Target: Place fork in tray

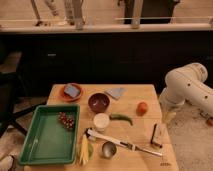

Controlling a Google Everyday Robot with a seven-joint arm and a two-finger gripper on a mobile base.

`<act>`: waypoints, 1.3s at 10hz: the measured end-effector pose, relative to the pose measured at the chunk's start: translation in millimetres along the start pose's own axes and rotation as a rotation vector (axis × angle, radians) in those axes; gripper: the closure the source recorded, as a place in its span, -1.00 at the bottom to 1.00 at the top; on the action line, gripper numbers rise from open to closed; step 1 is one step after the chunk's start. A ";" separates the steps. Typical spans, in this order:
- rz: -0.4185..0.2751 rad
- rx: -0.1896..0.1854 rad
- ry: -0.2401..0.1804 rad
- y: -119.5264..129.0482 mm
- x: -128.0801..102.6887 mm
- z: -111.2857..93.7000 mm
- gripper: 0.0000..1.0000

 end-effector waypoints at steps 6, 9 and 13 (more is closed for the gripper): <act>0.000 0.000 0.000 0.1 0.1 0.0 -0.38; 0.078 0.023 -0.017 5.7 -0.4 1.7 -0.38; 0.240 0.073 -0.078 24.9 -21.3 11.4 -0.38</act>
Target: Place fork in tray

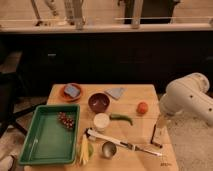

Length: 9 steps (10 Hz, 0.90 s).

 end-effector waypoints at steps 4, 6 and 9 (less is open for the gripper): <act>0.005 0.003 -0.083 24.5 -5.3 18.1 -0.38; -0.025 -0.027 -0.128 35.1 -10.2 32.6 -0.38; -0.076 -0.066 -0.165 56.1 -22.3 47.0 -0.38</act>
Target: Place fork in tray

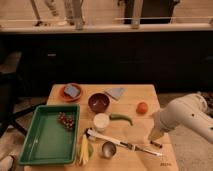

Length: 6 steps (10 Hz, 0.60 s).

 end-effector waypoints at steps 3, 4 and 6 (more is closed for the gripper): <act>-0.020 -0.003 -0.006 16.9 -10.6 6.6 -0.38; -0.019 -0.003 -0.005 17.0 -10.2 6.6 -0.38; -0.022 -0.004 -0.006 16.7 -11.4 6.9 -0.38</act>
